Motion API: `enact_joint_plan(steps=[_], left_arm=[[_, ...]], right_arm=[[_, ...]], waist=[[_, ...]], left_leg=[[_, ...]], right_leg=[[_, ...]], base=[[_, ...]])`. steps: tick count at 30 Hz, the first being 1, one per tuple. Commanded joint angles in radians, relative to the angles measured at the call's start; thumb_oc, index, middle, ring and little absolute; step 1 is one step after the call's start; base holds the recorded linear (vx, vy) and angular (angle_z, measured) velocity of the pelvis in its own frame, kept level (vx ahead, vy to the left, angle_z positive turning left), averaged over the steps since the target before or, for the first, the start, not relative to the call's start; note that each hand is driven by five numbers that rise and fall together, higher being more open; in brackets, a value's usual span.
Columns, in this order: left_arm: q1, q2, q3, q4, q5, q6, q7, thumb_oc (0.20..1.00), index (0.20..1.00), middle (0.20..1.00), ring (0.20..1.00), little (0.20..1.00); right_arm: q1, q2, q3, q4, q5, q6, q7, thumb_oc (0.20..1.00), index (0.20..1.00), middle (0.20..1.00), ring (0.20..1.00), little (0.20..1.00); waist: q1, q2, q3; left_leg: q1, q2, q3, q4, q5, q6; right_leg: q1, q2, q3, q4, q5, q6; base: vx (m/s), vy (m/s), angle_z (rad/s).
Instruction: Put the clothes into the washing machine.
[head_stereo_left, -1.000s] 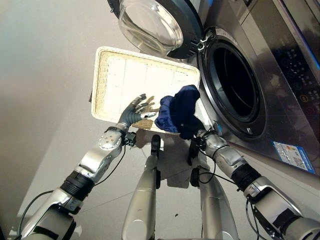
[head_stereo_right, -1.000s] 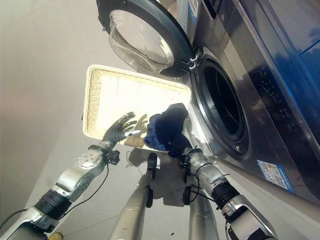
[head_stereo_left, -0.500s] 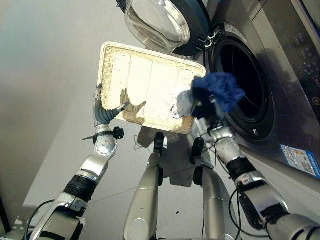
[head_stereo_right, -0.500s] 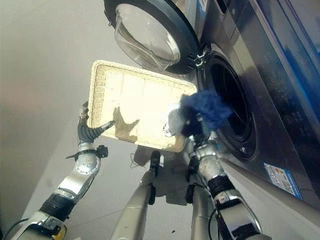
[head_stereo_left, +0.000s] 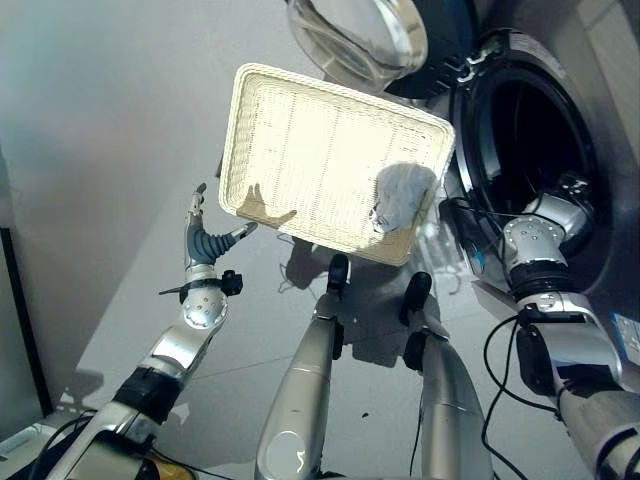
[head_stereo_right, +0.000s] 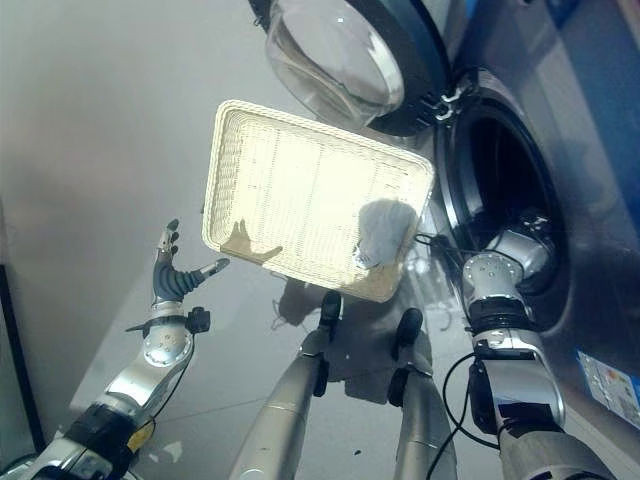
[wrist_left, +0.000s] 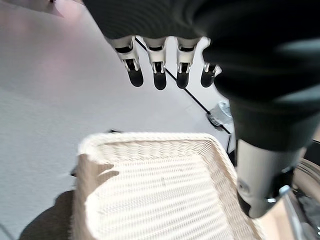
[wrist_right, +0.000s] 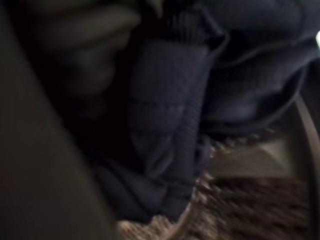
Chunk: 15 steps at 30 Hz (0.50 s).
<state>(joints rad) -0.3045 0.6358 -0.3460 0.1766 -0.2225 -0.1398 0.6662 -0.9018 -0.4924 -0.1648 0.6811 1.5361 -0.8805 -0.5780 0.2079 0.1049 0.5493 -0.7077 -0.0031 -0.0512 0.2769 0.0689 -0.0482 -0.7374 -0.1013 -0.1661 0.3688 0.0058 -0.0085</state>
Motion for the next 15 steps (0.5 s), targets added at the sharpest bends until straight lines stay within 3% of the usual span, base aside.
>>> enact_joint_plan(steps=[1, 2, 3, 4, 5, 6, 8, 9, 11, 12, 15], left_arm=[[0.026, 0.006, 0.033, -0.016, -0.046, -0.002, -0.029, 1.0, 1.0, 1.0, 1.0, 1.0], [0.024, 0.012, 0.029, -0.018, -0.054, 0.0, -0.046, 1.0, 1.0, 1.0, 1.0, 1.0], [0.024, 0.014, 0.032, -0.018, -0.055, -0.001, -0.048, 1.0, 1.0, 1.0, 1.0, 1.0], [0.019, 0.017, 0.025, -0.02, -0.075, 0.006, -0.072, 1.0, 1.0, 1.0, 1.0, 1.0], [0.016, 0.013, 0.023, -0.022, -0.084, 0.009, -0.085, 1.0, 1.0, 1.0, 1.0, 1.0], [0.012, 0.008, 0.011, -0.014, -0.104, 0.009, -0.097, 1.0, 1.0, 1.0, 1.0, 1.0], [0.008, 0.005, 0.008, -0.009, -0.114, 0.009, -0.105, 1.0, 1.0, 1.0, 1.0, 1.0], [0.01, -0.011, 0.0, 0.003, -0.144, 0.016, -0.119, 1.0, 1.0, 1.0, 1.0, 1.0], [0.011, -0.015, 0.0, 0.01, -0.148, 0.011, -0.121, 1.0, 1.0, 1.0, 1.0, 1.0], [0.03, -0.058, -0.009, 0.06, -0.207, 0.001, -0.132, 1.0, 1.0, 1.0, 1.0, 1.0], [0.054, -0.102, -0.01, 0.113, -0.252, -0.003, -0.124, 1.0, 1.0, 1.0, 1.0, 1.0]], right_arm=[[0.138, -0.324, -0.186, -0.017, 0.12, -0.15, -0.068, 1.0, 1.0, 1.0, 1.0, 1.0], [0.154, -0.31, -0.167, 0.013, 0.267, 0.0, 0.024, 1.0, 1.0, 1.0, 1.0, 1.0], [0.154, -0.316, -0.171, 0.031, 0.312, 0.02, 0.069, 1.0, 1.0, 1.0, 1.0, 1.0], [0.165, -0.291, -0.13, 0.097, 0.431, 0.247, 0.195, 1.0, 1.0, 1.0, 1.0, 1.0], [0.169, -0.263, -0.105, 0.101, 0.436, 0.341, 0.222, 1.0, 1.0, 1.0, 1.0, 1.0], [0.184, -0.198, -0.059, 0.084, 0.417, 0.507, 0.3, 1.0, 1.0, 1.0, 1.0, 1.0], [0.185, -0.175, -0.039, 0.064, 0.409, 0.557, 0.328, 1.0, 1.0, 1.0, 1.0, 1.0], [0.198, -0.124, 0.0, 0.03, 0.352, 0.647, 0.366, 1.0, 1.0, 1.0, 1.0, 1.0], [0.2, -0.114, 0.007, 0.026, 0.327, 0.663, 0.377, 1.0, 1.0, 1.0, 1.0, 1.0], [0.215, -0.062, 0.077, 0.015, 0.112, 0.711, 0.442, 1.0, 1.0, 1.0, 1.0, 1.0], [0.204, -0.048, 0.128, 0.042, -0.083, 0.698, 0.492, 1.0, 1.0, 1.0, 1.0, 1.0]], waist=[[-0.121, 0.008, -0.029], [-0.117, 0.007, -0.029], [-0.118, 0.006, -0.029], [-0.112, 0.007, -0.029], [-0.108, 0.008, -0.029], [-0.107, 0.009, -0.029], [-0.107, 0.01, -0.029], [-0.11, 0.011, -0.029], [-0.11, 0.011, -0.029], [-0.109, 0.015, -0.029], [-0.105, 0.02, -0.029]], left_leg=[[0.018, -0.059, 0.02, -0.042, -0.001, 0.014], [0.017, -0.062, 0.023, -0.041, -0.001, 0.016], [0.01, -0.061, 0.024, -0.042, 0.008, 0.017], [0.016, -0.066, 0.024, -0.048, 0.002, 0.02], [0.016, -0.069, 0.025, -0.053, 0.002, 0.022], [0.013, -0.072, 0.022, -0.068, 0.01, 0.024], [0.005, -0.071, 0.024, -0.077, 0.025, 0.025], [0.008, -0.07, 0.031, -0.089, 0.03, 0.024], [0.008, -0.07, 0.032, -0.093, 0.032, 0.024], [0.011, -0.068, 0.042, -0.112, 0.036, 0.024], [0.012, -0.068, 0.046, -0.135, 0.044, 0.024]], right_leg=[[0.009, 0.057, -0.009, 0.051, -0.031, 0.06], [0.009, 0.054, -0.012, 0.049, -0.029, 0.061], [0.004, 0.054, -0.013, 0.044, -0.018, 0.059], [0.009, 0.05, -0.015, 0.038, -0.022, 0.062], [0.01, 0.047, -0.019, 0.031, -0.021, 0.063], [0.01, 0.047, -0.021, 0.009, -0.008, 0.065], [0.003, 0.047, -0.025, -0.005, 0.009, 0.063], [0.005, 0.049, -0.024, -0.017, 0.014, 0.063], [0.005, 0.049, -0.024, -0.022, 0.017, 0.063], [0.004, 0.048, -0.024, -0.038, 0.018, 0.067], [0.004, 0.049, -0.024, -0.058, 0.026, 0.07]], base=[[0.06, -0.023, -0.01], [0.03, -0.019, -0.05], [0.01, -0.033, -0.07], [-0.01, -0.033, -0.04], [0.0, -0.04, -0.01], [-0.04, -0.016, -0.01], [-0.04, 0.021, -0.01], [-0.02, 0.046, -0.05], [-0.03, 0.059, -0.22], [-0.04, 0.08, -0.35], [-0.07, 0.054, -0.24]])
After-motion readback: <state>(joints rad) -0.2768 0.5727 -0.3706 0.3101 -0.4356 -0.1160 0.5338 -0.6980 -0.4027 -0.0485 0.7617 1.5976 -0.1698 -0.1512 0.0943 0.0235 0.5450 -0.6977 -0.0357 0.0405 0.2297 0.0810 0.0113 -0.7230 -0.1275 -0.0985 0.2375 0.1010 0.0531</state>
